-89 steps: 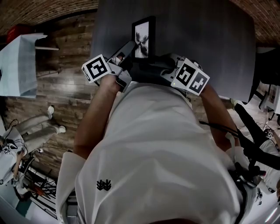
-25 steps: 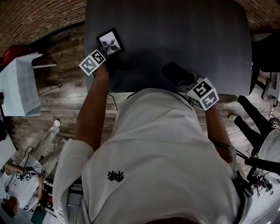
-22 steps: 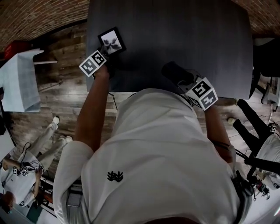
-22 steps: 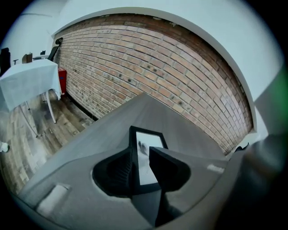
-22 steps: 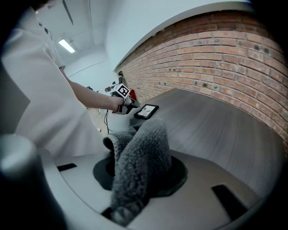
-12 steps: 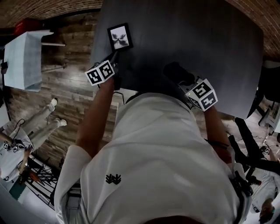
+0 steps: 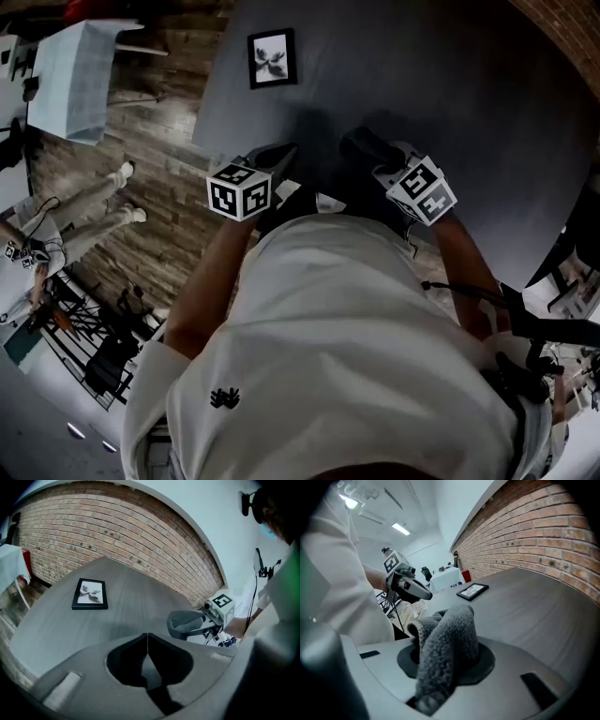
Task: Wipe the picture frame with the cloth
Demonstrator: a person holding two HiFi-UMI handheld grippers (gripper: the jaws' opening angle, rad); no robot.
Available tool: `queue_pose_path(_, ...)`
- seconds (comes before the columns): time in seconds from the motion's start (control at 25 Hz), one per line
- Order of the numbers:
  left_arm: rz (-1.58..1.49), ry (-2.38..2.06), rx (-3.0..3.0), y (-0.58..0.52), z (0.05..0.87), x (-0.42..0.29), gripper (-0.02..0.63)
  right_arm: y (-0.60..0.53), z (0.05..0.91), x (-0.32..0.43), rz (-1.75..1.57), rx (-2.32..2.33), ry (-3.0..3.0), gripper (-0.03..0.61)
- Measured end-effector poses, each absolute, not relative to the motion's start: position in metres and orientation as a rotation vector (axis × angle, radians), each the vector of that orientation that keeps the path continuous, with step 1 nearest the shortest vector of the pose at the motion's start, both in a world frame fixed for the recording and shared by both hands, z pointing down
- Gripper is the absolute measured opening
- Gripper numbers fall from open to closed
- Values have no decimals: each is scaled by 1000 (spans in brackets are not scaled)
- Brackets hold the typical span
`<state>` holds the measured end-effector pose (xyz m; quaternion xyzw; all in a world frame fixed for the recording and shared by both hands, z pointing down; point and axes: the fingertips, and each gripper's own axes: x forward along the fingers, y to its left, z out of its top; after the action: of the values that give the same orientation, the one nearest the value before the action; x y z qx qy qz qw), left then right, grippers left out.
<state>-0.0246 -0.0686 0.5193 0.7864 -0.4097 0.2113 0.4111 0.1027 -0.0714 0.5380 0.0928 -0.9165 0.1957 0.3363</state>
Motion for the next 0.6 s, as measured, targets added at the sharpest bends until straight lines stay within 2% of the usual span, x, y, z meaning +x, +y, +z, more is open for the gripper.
queue_pose_path(0.28, 582, -972, 2088, -26, 495, -6, 18, -53, 522, 88, 452, 253, -2427, 92)
queue_pose_path(0.6, 353, -1013, 2118, 16, 456, -48, 18, 5, 503, 50, 369, 261, -2415, 92)
